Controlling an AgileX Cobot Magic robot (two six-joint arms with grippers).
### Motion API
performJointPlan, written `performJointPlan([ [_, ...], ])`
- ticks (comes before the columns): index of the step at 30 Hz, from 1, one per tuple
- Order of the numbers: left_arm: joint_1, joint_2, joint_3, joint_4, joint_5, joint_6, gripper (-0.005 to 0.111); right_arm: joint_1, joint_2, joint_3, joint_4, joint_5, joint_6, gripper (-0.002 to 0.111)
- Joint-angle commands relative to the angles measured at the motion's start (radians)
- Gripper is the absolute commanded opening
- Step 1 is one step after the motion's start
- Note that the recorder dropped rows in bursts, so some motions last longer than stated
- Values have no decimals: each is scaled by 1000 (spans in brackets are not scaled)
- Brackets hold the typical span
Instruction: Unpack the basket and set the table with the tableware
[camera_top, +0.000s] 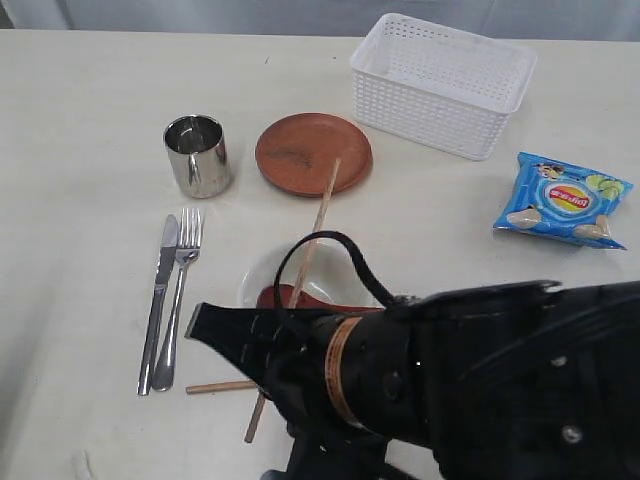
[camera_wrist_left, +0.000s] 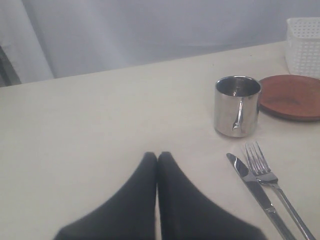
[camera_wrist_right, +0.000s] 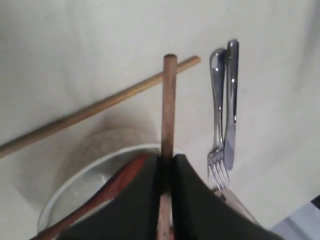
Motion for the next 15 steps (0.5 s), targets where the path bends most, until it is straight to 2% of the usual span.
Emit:
performJointPlan([
  [1, 2, -3, 2, -1, -4, 0, 0, 2, 53, 1, -26, -17, -10, 0],
  [10, 2, -3, 2, -1, -4, 0, 0, 2, 63, 1, -26, -171, 100, 0],
  [12, 2, -3, 2, -1, -4, 0, 0, 2, 66, 1, 12, -167, 100, 0],
  [15, 2, -3, 2, -1, -4, 0, 0, -9, 66, 1, 167, -218, 125, 0],
])
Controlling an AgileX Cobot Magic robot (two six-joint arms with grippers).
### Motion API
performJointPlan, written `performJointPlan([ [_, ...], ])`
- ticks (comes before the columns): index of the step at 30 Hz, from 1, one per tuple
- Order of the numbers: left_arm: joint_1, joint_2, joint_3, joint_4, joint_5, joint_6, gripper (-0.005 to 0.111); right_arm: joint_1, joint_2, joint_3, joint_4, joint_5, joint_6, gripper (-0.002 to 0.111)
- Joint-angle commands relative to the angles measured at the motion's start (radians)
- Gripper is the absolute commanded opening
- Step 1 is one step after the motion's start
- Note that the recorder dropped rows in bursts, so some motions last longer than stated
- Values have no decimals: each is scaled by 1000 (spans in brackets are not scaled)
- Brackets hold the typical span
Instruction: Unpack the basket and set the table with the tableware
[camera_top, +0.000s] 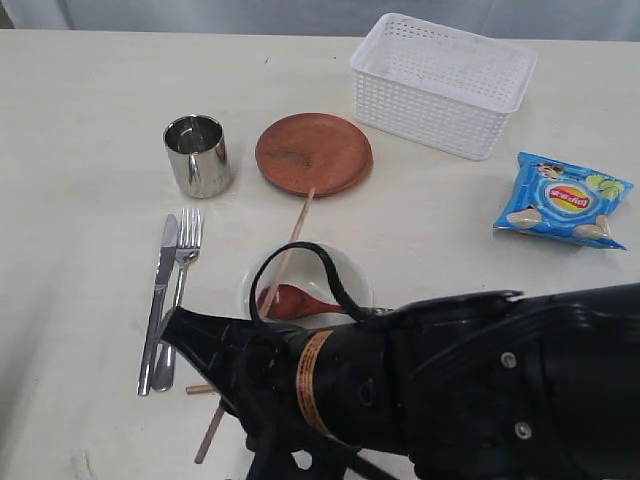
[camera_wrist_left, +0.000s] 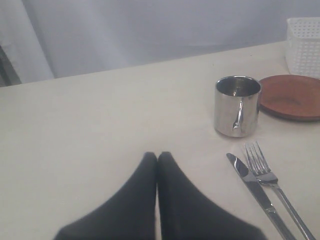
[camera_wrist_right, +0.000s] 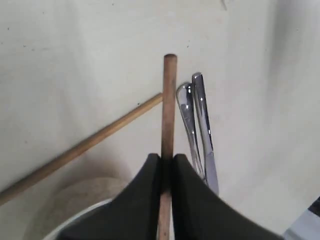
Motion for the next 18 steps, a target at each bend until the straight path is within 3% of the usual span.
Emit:
performJointPlan([
  [1, 2, -3, 2, -1, -4, 0, 0, -17, 5, 1, 214, -76, 31, 0],
  [6, 2, -3, 2, -1, -4, 0, 0, -26, -2, 1, 235, -112, 6, 0],
  [18, 2, -3, 2, -1, -4, 0, 0, -110, 3, 1, 249, 8, -109, 0],
])
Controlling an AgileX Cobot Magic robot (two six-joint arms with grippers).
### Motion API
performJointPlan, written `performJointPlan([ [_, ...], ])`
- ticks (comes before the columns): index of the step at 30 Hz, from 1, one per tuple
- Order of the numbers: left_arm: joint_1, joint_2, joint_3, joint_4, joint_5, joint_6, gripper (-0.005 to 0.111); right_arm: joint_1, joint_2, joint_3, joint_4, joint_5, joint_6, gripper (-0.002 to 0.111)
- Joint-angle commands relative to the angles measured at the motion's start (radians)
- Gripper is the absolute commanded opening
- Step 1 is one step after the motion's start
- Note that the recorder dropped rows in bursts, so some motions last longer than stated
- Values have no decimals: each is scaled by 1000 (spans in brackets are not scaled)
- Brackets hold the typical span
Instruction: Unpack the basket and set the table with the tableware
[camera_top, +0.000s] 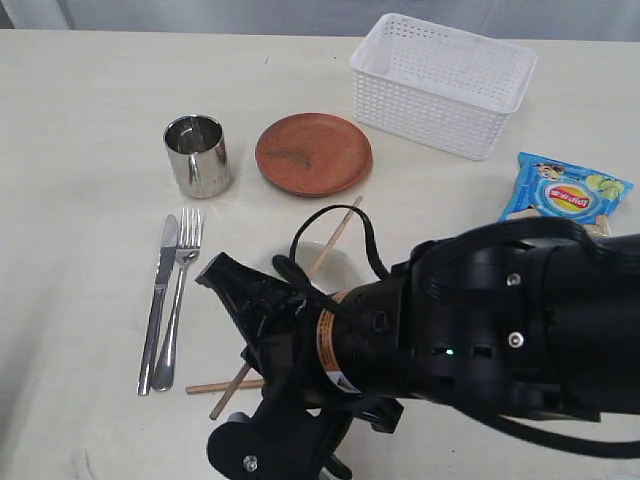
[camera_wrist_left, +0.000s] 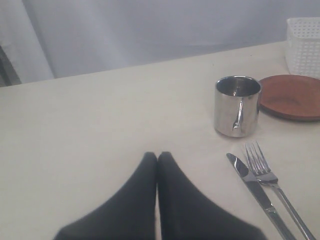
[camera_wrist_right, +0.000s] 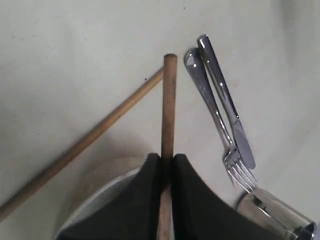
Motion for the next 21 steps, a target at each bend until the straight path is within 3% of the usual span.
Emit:
performJointPlan([
  [1, 2, -3, 2, -1, -4, 0, 0, -11, 2, 1, 25, 9, -33, 0],
  [21, 2, -3, 2, -1, -4, 0, 0, -11, 44, 1, 41, 25, -74, 0],
])
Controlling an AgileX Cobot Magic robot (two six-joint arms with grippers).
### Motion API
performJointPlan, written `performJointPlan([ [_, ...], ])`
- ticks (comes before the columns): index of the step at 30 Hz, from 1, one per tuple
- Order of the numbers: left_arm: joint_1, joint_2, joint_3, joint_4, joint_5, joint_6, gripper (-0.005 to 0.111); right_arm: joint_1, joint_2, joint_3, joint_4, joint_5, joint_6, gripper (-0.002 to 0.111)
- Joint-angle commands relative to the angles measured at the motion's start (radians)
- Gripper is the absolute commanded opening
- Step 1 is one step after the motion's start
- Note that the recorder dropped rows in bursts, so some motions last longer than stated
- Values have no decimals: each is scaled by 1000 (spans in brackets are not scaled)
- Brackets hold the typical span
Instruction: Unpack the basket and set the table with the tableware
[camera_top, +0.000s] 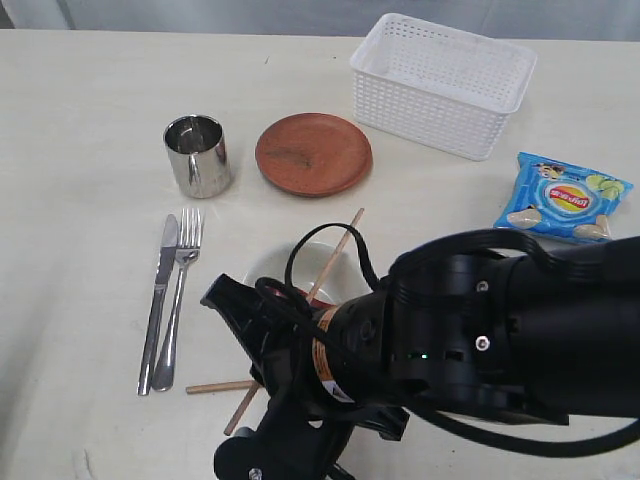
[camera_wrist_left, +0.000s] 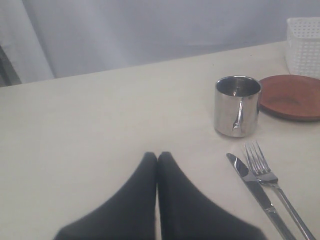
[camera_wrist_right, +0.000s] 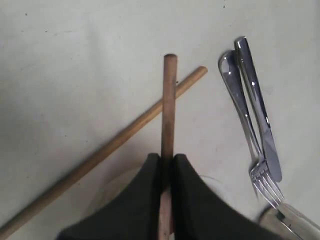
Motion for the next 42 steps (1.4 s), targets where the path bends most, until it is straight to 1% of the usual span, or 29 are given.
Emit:
performJointPlan([
  [1, 2, -3, 2, -1, -4, 0, 0, -7, -1, 1, 4, -1, -5, 0],
  [3, 2, -3, 2, -1, -4, 0, 0, -7, -1, 1, 4, -1, 10, 1],
  [4, 2, -3, 2, -1, -4, 0, 0, -7, -1, 1, 4, -1, 19, 5],
  [7, 2, -3, 2, -1, -4, 0, 0, -7, -1, 1, 4, -9, 51, 24],
  [8, 2, -3, 2, -1, -4, 0, 0, -7, -1, 1, 3, -17, 62, 34],
  [9, 2, -3, 2, -1, -4, 0, 0, -7, -1, 1, 3, -28, 67, 40],
  [11, 2, -3, 2, -1, -4, 0, 0, -7, -2, 1, 3, -67, 72, 46],
  [17, 2, -3, 2, -1, -4, 0, 0, -7, -37, -1, 3, -141, 90, 46],
  [20, 2, -3, 2, -1, -4, 0, 0, -7, -77, -1, 3, -169, 183, 46],
  [21, 2, -3, 2, -1, -4, 0, 0, -7, -92, -1, 3, -177, 231, 46],
  [22, 2, -3, 2, -1, -4, 0, 0, -7, -123, -1, 3, -180, 346, 46],
  [23, 2, -3, 2, -1, -4, 0, 0, -7, -160, -1, 14, -181, 506, 46],
  [24, 2, -3, 2, -1, -4, 0, 0, -7, -180, -1, 29, -181, 582, 46],
  [25, 2, -3, 2, -1, -4, 0, 0, -7, -222, -1, 76, -181, 773, 46],
  [26, 2, -3, 2, -1, -4, 0, 0, -7, -246, -1, 111, -181, 870, 46],
  [27, 2, -3, 2, -1, -4, 0, 0, -7, -288, -1, 187, -185, 1037, 46],
  [28, 2, -3, 2, -1, -4, 0, 0, -7, -307, -9, 233, -176, 1120, 46],
  [29, 2, -3, 2, -1, -4, 0, 0, -7, -325, -53, 299, -61, 1225, 39],
  [30, 2, -3, 2, -1, -4, 0, 0, -7, -328, -91, 311, 32, 1226, 34],
  [31, 2, -3, 2, -1, -4, 0, 0, -7, -313, -167, 314, 182, 1209, 25],
  [32, 2, -3, 2, -1, -4, 0, 0, -7, -299, -210, 314, 292, 1203, 23],
  [34, 2, -3, 2, -1, -4, 0, 0, -7, -231, -346, 314, 522, 1203, 27],
  [35, 2, -3, 2, -1, -4, 0, 0, -7, -169, -432, 321, 677, 1196, 35],
  [37, 2, -3, 2, -1, -4, 0, 0, -7, -36, -562, 345, 805, 1173, 47],
  [38, 2, -3, 2, -1, -4, 0, 0, -7, 8, -596, 362, 826, 1132, 47],
  [39, 2, -3, 2, -1, -4, 0, 0, -7, 87, -650, 433, 839, 1062, 46],
  [42, 2, -3, 2, -1, -4, 0, 0, -7, 199, -715, 549, 839, 945, 44],
])
